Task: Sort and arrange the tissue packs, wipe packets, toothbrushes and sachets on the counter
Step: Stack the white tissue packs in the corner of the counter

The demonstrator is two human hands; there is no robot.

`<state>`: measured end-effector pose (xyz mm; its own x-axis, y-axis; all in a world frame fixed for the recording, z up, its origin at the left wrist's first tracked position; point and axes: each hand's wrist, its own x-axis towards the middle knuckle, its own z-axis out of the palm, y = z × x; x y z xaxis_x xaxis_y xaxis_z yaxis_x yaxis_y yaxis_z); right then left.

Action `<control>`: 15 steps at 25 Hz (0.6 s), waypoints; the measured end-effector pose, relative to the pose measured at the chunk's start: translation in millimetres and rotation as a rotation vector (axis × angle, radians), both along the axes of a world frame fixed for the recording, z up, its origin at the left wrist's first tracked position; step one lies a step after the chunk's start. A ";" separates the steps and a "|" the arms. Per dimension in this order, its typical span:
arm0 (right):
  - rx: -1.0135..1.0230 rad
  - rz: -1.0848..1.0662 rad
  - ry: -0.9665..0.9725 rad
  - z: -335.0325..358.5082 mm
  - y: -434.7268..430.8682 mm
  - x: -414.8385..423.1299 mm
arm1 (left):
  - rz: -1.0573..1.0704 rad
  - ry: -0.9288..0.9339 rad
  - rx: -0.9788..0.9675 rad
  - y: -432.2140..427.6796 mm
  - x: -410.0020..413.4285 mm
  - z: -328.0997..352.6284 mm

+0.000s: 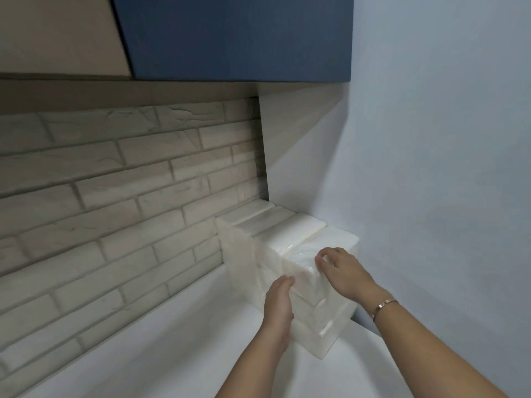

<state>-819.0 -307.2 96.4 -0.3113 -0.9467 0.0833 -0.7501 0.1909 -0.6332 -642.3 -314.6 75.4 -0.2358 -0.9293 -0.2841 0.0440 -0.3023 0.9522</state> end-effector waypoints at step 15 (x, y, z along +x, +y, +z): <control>-0.352 0.044 -0.213 -55.2 87.3 285.4 | 0.246 -0.213 -0.202 108.8 306.3 -38.0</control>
<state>-533.6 -220.0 41.2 -0.3165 -0.8846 0.3425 -0.5978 -0.0943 -0.7961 -336.0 -205.8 37.3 0.0462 -0.9931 -0.1076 -0.1136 -0.1123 0.9872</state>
